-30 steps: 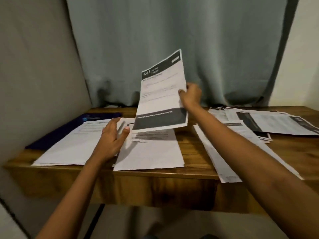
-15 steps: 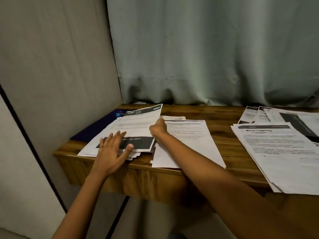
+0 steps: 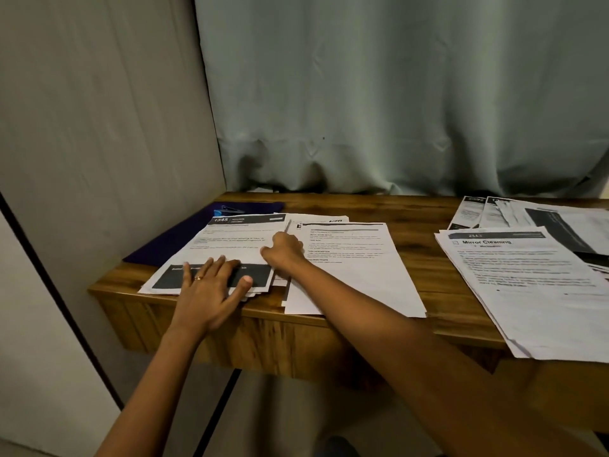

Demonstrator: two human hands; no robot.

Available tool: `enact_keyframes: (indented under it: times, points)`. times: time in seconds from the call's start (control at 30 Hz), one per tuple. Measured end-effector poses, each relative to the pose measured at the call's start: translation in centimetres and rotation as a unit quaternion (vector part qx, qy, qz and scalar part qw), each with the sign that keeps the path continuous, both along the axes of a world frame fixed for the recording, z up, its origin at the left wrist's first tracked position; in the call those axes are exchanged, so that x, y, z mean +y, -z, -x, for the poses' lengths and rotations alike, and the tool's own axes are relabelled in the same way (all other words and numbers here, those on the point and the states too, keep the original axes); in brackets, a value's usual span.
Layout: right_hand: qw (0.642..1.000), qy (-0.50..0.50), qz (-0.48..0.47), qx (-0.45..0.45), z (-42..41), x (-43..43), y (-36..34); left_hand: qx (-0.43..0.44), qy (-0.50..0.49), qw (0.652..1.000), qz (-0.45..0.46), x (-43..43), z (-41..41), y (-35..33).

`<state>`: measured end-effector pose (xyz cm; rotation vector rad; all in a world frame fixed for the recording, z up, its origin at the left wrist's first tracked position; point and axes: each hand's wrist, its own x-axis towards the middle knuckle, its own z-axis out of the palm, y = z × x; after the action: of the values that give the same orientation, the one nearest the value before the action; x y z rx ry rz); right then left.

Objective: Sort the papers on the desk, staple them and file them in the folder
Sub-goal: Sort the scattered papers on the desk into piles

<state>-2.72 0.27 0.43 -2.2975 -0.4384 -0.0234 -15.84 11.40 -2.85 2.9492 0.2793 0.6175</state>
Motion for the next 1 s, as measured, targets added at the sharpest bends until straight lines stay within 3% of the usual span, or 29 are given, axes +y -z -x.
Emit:
enact_keyframes:
  times: [0.13,0.3,0.63,0.87,1.0]
  points:
    - [0.996,0.017,-0.065,-0.063,-0.8,-3.5,-2.0,-0.035,0.035,0.999,0.012,-2.5,-1.2,-2.0]
    - [0.988,0.042,-0.054,-0.138,-2.4,-10.7,-3.7,-0.055,0.111,0.992,0.030,-8.8,-3.6,-4.0]
    - [0.976,0.183,-0.024,-0.113,-5.8,-29.7,-3.2,-0.034,0.254,0.965,0.050,-24.1,-8.9,-4.0]
    - [0.956,0.267,0.028,-0.121,-7.7,-40.7,-1.0,0.003,0.325,0.944,0.051,-33.3,-10.8,-3.2]
    - [0.918,0.335,0.155,-0.145,-8.4,-47.1,-0.4,0.030,0.362,0.931,0.047,-37.0,-11.7,-2.4]
